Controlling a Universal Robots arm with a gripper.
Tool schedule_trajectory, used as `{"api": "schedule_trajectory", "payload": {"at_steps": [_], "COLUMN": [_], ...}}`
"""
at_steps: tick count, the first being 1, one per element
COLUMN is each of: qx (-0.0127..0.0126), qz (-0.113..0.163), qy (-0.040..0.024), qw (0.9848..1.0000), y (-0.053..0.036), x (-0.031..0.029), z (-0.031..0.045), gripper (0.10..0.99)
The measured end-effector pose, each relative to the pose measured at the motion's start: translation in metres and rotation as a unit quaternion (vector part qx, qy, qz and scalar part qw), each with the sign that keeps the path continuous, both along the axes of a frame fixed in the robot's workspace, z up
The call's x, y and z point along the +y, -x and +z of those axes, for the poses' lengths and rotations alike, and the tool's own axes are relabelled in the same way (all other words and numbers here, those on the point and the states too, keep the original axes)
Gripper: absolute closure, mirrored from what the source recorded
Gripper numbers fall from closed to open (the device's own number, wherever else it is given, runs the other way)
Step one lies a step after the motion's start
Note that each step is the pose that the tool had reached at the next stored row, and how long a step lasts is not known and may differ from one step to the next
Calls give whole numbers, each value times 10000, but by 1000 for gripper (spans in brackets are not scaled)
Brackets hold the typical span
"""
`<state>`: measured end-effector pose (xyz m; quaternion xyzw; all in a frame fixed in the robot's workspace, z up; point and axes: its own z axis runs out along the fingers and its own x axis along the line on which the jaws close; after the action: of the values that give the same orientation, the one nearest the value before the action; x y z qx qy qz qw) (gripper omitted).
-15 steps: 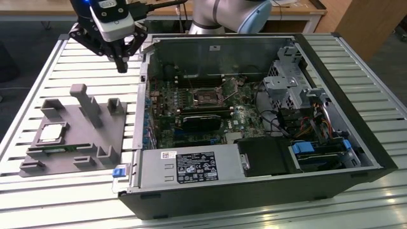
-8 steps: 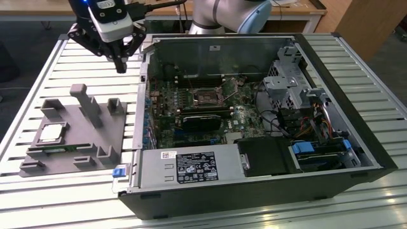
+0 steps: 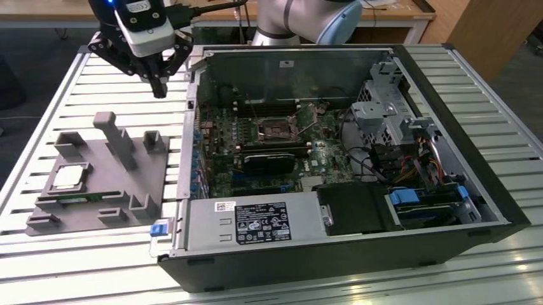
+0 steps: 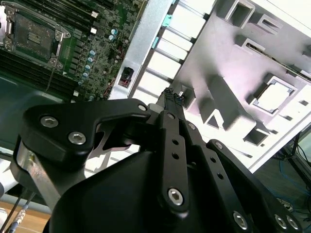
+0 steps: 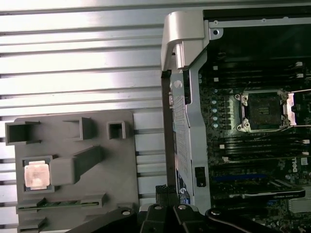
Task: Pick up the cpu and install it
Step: 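Reach for the cpu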
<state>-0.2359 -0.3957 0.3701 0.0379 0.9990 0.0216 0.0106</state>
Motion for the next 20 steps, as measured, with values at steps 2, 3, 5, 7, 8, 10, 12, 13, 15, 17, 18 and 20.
{"api": "schedule_trajectory", "payload": {"at_steps": [2,3,5,7,8,10,12,13,15,17,18,20], "qx": [0,0,0,0,0,0,0,0,0,0,0,0], "qz": [0,0,0,0,0,0,0,0,0,0,0,0], "qy": [0,0,0,0,0,0,0,0,0,0,0,0], "qw": [10000,10000,10000,10000,10000,10000,10000,10000,10000,10000,10000,10000], "y": [7,10,17,24,27,33,40,44,50,57,60,68], "x": [0,0,0,0,0,0,0,0,0,0,0,0], "z": [-2,-3,-5,-8,-8,-10,-13,-14,-16,-18,-19,-21], "gripper": [973,973,973,973,973,973,973,973,973,973,973,973]}}
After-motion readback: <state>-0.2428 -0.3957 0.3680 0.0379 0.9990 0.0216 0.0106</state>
